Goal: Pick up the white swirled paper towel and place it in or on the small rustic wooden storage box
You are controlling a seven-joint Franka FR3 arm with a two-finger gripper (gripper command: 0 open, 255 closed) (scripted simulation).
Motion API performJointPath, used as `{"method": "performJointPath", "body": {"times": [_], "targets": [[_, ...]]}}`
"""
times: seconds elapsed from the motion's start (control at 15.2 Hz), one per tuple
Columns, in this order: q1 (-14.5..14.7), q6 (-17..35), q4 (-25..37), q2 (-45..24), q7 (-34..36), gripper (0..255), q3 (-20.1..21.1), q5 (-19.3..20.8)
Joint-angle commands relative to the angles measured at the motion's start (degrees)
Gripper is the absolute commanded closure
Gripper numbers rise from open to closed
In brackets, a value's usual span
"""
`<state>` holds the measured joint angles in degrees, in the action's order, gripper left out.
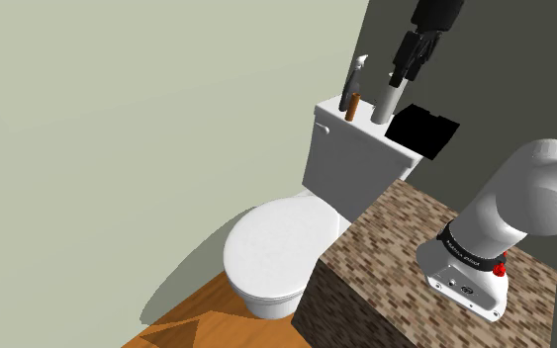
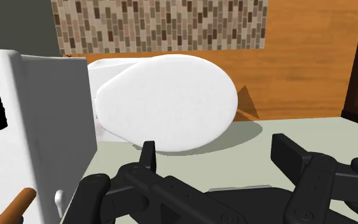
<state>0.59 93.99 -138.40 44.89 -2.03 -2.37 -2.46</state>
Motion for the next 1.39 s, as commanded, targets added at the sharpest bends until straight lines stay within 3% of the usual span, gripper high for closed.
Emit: {"method": "performJointPath", "body": {"times": [0.0, 0.73, 1.32], "targets": [[0.0, 0.0, 0.0, 0.0, 0.0, 0, 0.0, 0.0], [-3.8, 8.7, 4.2, -12.9, -14.2, 0, -12.1, 7.0], [-5.1, 14.7, 13.7, -28.3, -26.2, 0, -21.5, 7.1]]}}
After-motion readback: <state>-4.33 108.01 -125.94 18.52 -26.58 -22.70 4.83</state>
